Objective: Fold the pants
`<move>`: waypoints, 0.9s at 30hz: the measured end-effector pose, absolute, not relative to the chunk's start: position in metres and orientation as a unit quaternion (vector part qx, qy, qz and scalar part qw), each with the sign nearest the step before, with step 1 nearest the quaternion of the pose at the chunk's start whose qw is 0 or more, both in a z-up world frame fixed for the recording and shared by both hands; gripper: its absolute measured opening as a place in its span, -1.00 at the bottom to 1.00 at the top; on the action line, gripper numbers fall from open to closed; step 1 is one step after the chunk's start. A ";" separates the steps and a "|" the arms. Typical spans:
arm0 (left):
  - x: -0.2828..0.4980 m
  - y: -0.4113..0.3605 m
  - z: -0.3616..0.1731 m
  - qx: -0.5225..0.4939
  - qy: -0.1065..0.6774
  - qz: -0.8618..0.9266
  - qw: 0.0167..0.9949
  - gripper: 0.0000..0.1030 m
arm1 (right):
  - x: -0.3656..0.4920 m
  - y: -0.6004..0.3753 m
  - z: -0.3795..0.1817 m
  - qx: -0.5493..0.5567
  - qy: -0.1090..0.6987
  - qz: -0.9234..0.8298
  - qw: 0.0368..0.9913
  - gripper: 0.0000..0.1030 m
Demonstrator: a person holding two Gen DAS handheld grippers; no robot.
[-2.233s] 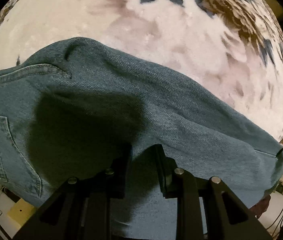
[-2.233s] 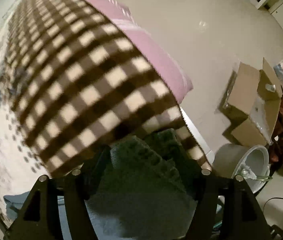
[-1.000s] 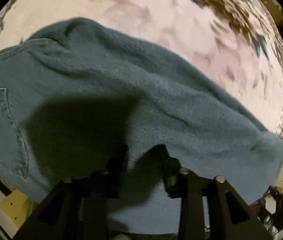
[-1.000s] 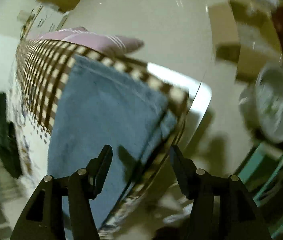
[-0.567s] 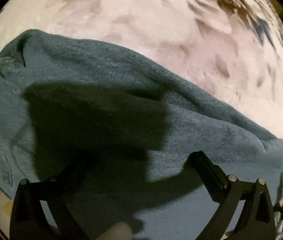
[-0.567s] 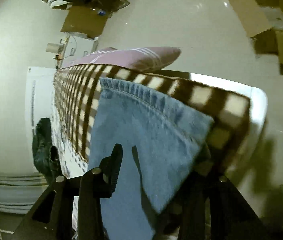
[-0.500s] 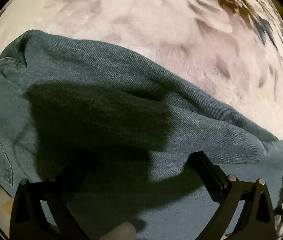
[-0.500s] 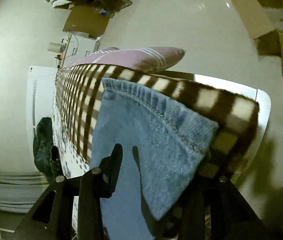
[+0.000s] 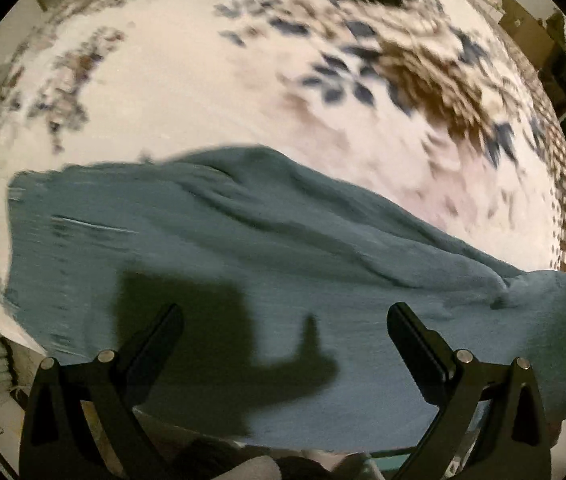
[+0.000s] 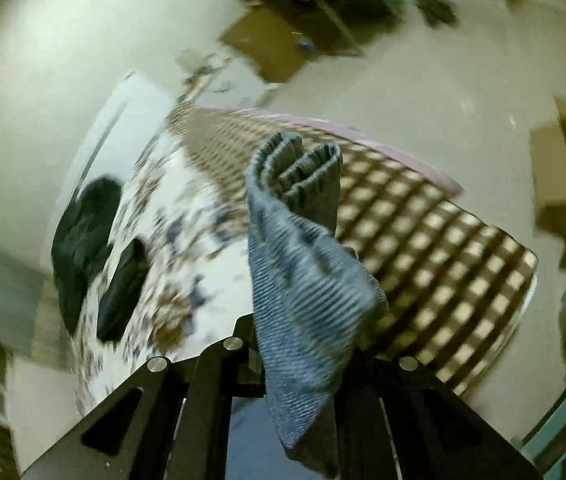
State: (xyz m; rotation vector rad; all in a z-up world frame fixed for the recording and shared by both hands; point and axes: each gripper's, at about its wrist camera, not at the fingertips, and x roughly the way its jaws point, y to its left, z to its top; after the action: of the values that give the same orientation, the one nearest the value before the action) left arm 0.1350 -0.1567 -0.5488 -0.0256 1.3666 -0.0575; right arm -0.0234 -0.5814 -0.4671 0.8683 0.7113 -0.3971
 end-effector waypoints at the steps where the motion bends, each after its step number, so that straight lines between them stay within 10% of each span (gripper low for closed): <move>1: 0.143 -0.151 -0.543 -0.009 0.625 -0.023 0.780 1.00 | -0.016 -0.562 -0.457 0.393 0.341 -0.177 0.836 -0.81; 10: 0.186 -0.054 -0.533 -0.003 0.588 0.003 0.809 1.00 | 0.036 -0.383 -0.448 0.296 0.405 -0.075 0.862 -0.82; 27: 0.153 0.097 -0.577 -0.060 0.618 0.112 0.776 1.00 | 0.077 -0.155 -0.616 0.113 0.570 0.008 0.814 -0.71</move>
State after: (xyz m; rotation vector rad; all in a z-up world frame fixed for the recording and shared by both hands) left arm 0.1525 0.0965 -0.5768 -0.1291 1.3369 0.2432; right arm 0.0770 -0.1548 -0.6159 0.2402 1.2167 0.0164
